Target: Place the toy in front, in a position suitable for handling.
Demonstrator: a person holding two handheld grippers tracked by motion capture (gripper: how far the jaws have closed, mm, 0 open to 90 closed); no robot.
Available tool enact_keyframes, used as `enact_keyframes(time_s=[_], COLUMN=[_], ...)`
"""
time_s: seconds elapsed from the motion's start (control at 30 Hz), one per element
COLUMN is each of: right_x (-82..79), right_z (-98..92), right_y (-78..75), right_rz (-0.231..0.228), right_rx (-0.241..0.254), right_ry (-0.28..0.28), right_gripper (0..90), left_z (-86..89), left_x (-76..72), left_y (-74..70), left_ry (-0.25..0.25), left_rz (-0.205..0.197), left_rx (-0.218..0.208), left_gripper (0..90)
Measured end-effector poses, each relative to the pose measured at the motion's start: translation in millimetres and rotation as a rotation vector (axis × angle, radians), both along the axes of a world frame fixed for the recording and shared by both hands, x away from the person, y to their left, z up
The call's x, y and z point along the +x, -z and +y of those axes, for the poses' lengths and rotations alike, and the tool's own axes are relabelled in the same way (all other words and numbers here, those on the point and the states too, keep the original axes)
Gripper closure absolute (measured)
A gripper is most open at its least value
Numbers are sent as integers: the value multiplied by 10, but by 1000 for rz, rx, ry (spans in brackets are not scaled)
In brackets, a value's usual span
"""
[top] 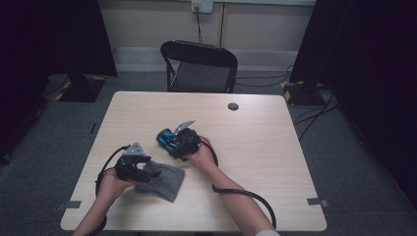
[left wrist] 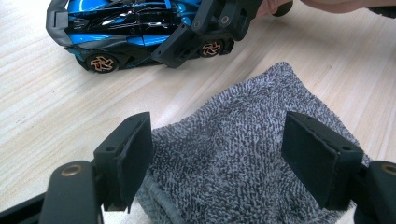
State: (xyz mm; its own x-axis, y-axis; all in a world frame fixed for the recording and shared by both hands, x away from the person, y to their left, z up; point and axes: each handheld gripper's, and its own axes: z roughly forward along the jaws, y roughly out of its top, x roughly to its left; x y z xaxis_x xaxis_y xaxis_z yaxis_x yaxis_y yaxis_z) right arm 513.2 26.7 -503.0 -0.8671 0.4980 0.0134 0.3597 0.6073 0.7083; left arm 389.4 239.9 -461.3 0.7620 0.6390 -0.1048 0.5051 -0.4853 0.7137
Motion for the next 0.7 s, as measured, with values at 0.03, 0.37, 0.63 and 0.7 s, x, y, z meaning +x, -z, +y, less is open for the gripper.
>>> enact_keyframes(time_s=[0.03,0.37,0.63,0.7], right_x=[-14,-8,-8,-2], right_z=[-2,15,15,6], right_y=[-4,-58,-79,-87], right_rz=[0,23,30,39], right_rx=[6,-40,-50,-51], right_ry=[-4,-9,-4,3], right_gripper=[231,254,259,259], left_z=[0,-3,12,9], left_x=[-1,-12,-5,0], left_y=[0,-7,-12,-14], left_ry=[1,3,3,4], left_rz=[4,1,-2,-3], left_rx=[0,0,1,3], left_gripper=[248,253,256,256])
